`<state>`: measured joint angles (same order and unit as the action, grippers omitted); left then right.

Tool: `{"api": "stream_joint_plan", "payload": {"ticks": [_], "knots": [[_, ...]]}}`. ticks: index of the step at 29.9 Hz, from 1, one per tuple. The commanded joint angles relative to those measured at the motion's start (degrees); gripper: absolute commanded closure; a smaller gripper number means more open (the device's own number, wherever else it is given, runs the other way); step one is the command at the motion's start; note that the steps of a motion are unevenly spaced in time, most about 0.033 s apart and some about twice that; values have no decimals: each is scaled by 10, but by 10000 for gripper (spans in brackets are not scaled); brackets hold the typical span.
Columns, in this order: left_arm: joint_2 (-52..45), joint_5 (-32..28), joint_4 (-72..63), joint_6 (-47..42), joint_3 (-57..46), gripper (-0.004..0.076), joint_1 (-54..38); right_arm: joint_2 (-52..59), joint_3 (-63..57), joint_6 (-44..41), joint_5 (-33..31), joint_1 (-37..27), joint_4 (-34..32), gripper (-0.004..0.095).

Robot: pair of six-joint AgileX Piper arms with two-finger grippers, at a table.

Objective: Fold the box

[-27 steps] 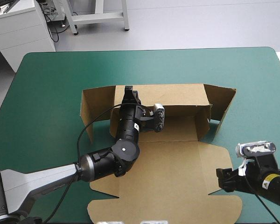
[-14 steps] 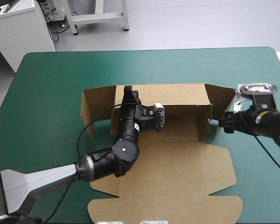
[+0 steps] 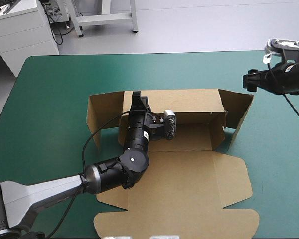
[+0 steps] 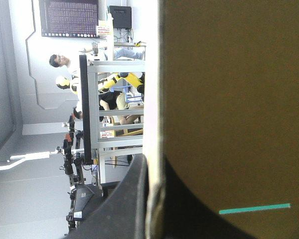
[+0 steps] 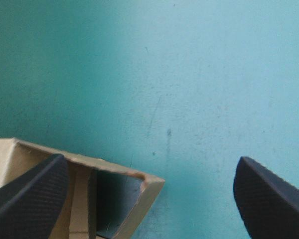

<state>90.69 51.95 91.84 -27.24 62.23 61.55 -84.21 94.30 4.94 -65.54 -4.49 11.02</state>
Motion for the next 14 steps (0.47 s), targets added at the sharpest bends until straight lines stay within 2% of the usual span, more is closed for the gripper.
{"api": "stream_joint_plan", "payload": {"ticks": [1, 8, 14], "knots": [[-22, 23, 41, -10, 16, 756, 3, -33, 54, 7, 5, -16, 10, 79], [-22, 23, 41, -10, 16, 756, 3, -108, 61, 43, -5, -16, 17, 79], [-22, 22, 41, -10, 16, 756, 3, -103, 38, 53, -15, -21, -1, 94]]}}
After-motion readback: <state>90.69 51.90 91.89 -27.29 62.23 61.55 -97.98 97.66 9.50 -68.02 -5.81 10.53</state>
